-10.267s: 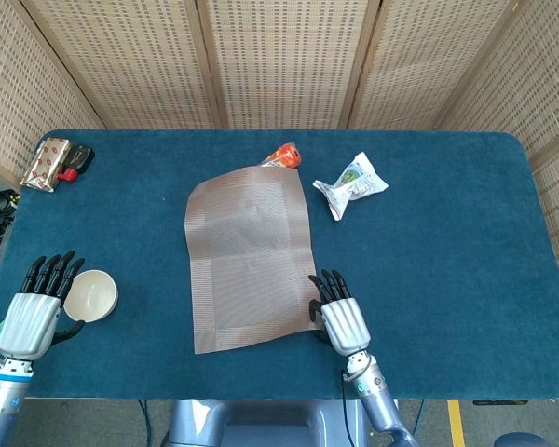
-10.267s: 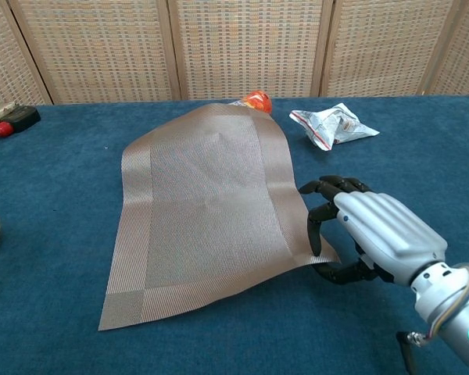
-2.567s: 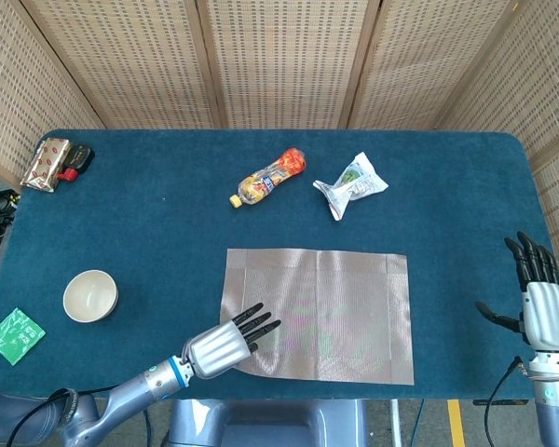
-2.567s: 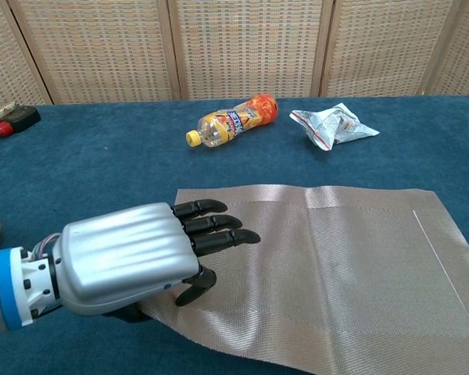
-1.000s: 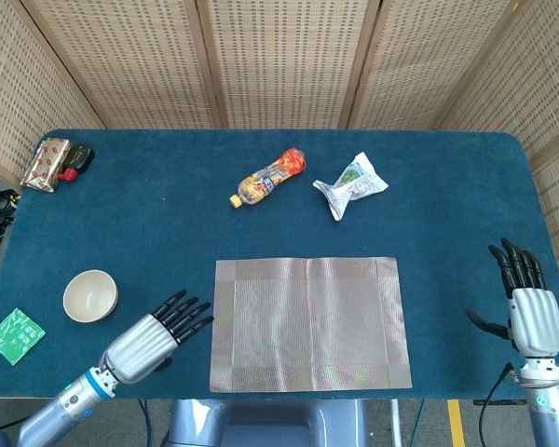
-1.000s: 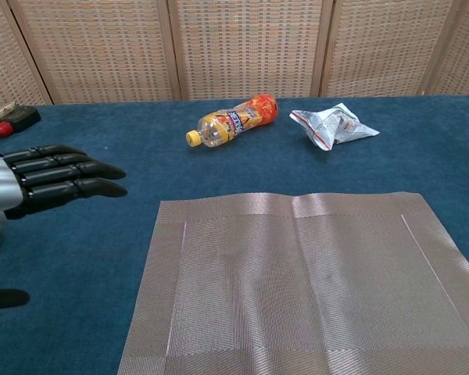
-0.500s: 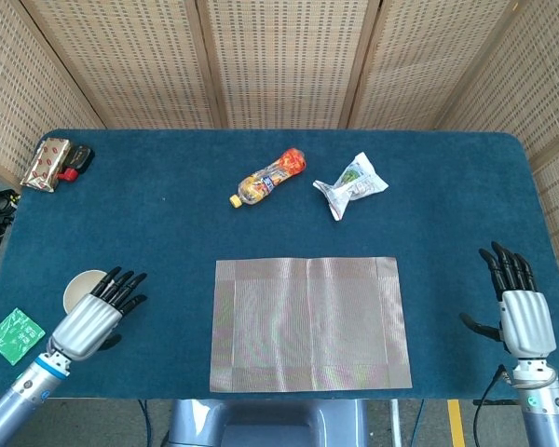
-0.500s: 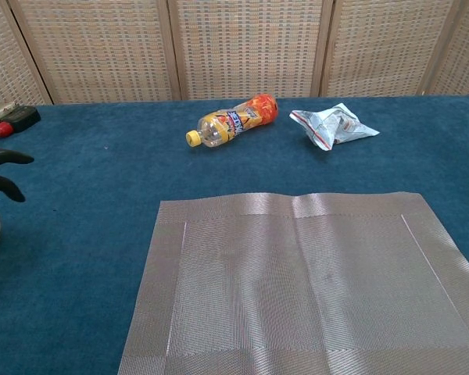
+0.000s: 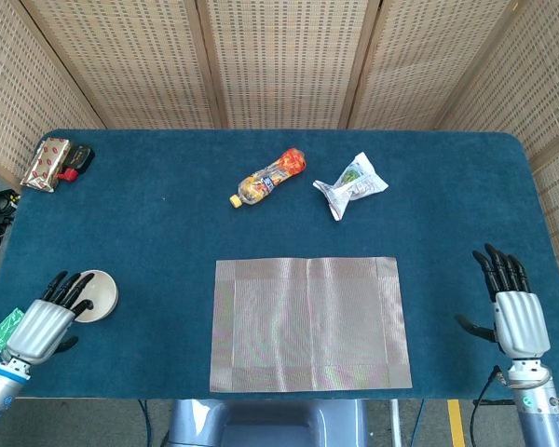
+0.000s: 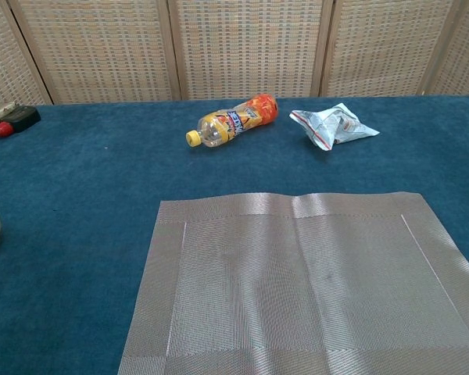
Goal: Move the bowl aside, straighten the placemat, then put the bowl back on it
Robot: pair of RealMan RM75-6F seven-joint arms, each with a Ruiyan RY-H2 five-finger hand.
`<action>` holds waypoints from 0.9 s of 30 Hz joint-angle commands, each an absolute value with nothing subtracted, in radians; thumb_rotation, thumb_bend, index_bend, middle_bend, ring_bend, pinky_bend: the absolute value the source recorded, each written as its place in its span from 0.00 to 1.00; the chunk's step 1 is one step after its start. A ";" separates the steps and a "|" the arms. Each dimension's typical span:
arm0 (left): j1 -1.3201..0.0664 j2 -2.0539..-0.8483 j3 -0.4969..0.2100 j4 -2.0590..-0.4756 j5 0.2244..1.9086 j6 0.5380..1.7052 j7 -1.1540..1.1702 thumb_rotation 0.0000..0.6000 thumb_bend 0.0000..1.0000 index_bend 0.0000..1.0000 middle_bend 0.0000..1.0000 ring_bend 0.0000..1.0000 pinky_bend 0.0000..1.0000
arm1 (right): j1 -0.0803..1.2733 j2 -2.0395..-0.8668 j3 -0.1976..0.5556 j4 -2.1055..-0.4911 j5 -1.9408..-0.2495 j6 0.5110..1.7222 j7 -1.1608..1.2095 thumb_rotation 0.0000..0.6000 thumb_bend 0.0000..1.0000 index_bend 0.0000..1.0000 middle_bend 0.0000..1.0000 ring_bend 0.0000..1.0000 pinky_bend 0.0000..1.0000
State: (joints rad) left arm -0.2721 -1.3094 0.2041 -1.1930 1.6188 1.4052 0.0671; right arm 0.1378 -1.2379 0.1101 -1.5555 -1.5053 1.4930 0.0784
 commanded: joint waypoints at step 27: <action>-0.299 -1.492 0.111 -0.946 1.594 1.273 -0.046 1.00 0.41 0.67 0.00 0.00 0.00 | 0.137 -1.238 0.107 -1.559 -1.503 1.492 0.066 1.00 0.27 0.09 0.00 0.00 0.00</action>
State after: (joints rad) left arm -0.2981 -1.4913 0.1123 -0.9468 1.5936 1.2731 -0.0451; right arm 0.1365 -1.2383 0.1071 -1.5593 -1.5032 1.4916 0.0658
